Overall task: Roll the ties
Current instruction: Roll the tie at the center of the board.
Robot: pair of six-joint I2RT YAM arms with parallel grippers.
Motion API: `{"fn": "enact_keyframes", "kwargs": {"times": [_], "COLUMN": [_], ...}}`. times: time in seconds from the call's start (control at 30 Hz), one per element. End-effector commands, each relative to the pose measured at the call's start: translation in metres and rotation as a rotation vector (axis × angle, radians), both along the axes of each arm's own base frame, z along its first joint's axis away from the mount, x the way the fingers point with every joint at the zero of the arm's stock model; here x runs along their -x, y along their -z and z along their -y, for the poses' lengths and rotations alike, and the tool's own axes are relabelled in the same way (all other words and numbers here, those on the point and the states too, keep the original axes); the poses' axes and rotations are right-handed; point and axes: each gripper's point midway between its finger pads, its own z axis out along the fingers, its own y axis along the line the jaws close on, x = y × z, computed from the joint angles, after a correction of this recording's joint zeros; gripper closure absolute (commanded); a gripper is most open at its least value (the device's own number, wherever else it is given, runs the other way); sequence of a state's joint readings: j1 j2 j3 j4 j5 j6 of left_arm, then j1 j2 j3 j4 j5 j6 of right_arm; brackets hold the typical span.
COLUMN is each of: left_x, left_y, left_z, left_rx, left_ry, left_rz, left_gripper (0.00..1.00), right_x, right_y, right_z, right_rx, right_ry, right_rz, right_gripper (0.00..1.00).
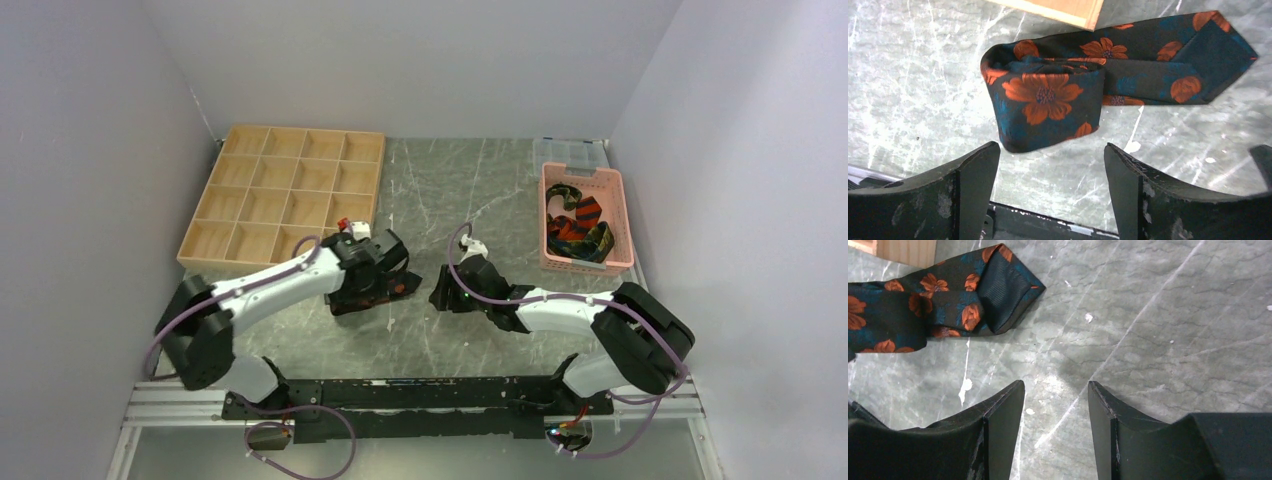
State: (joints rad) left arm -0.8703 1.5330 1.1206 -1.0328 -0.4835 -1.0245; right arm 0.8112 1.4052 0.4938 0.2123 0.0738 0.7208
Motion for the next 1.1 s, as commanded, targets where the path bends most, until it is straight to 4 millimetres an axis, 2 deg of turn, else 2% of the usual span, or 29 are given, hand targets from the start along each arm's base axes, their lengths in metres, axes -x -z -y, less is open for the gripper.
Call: {"fn": "enact_keyframes", "kwargs": {"times": [0.0, 0.13, 0.3, 0.4, 0.57, 0.77, 0.9, 1.07], "left_x": [0.000, 0.003, -0.007, -0.010, -0.010, -0.011, -0.012, -0.015], "left_y": [-0.021, -0.020, -0.018, -0.024, -0.027, -0.008, 0.001, 0.007], "left_z": [-0.004, -0.016, -0.014, -0.023, -0.035, -0.049, -0.056, -0.063], "left_rx": [0.115, 0.211, 0.476, 0.534, 0.509, 0.481, 0.540, 0.694], "left_ry": [-0.048, -0.078, -0.079, -0.105, -0.103, -0.175, -0.228, -0.279], "left_rz": [0.114, 0.168, 0.221, 0.269, 0.289, 0.276, 0.289, 0.320], "left_gripper": [0.16, 0.14, 0.18, 0.18, 0.17, 0.17, 0.16, 0.15], "right_x": [-0.007, -0.003, -0.005, -0.014, -0.025, -0.019, -0.010, -0.011], "right_y": [-0.030, -0.045, -0.060, -0.052, -0.042, -0.060, -0.056, -0.048], "right_z": [-0.028, -0.053, -0.083, -0.085, -0.088, -0.118, -0.139, -0.158], "right_rx": [-0.096, -0.145, -0.191, -0.164, -0.126, -0.220, -0.287, -0.311], "right_ry": [-0.089, -0.166, -0.204, -0.154, -0.133, -0.235, -0.304, -0.336], "right_rz": [0.061, 0.055, 0.031, -0.004, -0.033, -0.046, -0.121, -0.177], "right_gripper": [0.45, 0.46, 0.46, 0.45, 0.45, 0.49, 0.46, 0.45]}}
